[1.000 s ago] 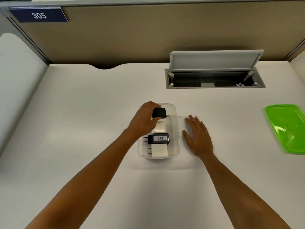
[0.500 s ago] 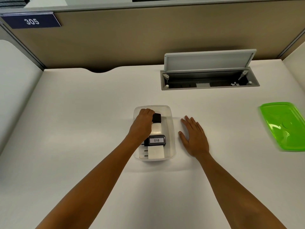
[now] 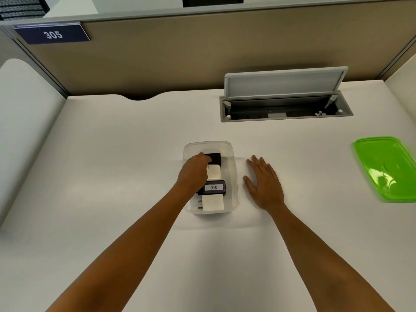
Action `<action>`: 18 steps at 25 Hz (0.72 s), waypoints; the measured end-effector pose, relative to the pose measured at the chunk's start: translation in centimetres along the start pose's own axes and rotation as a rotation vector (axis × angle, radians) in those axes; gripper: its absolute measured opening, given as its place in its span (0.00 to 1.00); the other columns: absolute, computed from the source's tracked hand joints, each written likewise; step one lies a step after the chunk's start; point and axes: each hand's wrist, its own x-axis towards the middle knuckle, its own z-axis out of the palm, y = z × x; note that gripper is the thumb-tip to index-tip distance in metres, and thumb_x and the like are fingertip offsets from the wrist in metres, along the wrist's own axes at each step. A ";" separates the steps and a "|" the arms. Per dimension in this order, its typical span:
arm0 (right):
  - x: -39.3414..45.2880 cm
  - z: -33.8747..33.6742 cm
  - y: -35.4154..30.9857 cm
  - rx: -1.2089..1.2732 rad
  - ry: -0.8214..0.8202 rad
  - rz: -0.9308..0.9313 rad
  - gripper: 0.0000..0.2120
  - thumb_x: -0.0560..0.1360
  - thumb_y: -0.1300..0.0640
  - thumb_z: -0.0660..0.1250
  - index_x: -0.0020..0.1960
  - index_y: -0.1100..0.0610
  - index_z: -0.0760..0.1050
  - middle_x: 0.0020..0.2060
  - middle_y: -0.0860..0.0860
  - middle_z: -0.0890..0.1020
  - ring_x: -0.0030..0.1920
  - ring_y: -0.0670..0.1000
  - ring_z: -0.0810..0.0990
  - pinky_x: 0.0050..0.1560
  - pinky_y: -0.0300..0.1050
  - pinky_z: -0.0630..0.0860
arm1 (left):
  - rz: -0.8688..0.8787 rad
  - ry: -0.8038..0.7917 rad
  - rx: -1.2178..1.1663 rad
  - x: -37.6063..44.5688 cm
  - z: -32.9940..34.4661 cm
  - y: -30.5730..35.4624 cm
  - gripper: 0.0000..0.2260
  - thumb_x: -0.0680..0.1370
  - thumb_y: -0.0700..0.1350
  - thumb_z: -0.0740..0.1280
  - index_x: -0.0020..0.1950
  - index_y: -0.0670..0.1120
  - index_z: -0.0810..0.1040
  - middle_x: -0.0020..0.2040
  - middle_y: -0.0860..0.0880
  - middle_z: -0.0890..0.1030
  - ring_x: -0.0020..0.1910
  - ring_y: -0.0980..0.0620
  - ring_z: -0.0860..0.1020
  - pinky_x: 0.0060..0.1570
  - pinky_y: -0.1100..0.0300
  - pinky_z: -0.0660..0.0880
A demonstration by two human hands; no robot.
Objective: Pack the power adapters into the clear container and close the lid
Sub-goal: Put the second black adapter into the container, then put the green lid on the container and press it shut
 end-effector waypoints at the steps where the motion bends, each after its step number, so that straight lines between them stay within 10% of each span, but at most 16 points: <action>1: 0.0 -0.1 0.0 0.001 -0.004 -0.006 0.28 0.82 0.44 0.56 0.79 0.51 0.59 0.79 0.48 0.59 0.80 0.50 0.54 0.80 0.50 0.54 | 0.001 0.002 -0.011 -0.2 0.0 0.2 0.21 0.79 0.33 0.64 0.71 0.44 0.75 0.69 0.43 0.77 0.64 0.41 0.77 0.63 0.53 0.74; 18: -5.2 -12.8 14.9 -0.001 0.301 0.538 0.30 0.76 0.58 0.66 0.76 0.60 0.61 0.73 0.61 0.66 0.73 0.61 0.66 0.73 0.56 0.66 | 0.249 0.368 -0.170 -0.2 2.1 9.8 0.11 0.78 0.34 0.64 0.56 0.44 0.82 0.59 0.44 0.80 0.63 0.45 0.74 0.64 0.61 0.64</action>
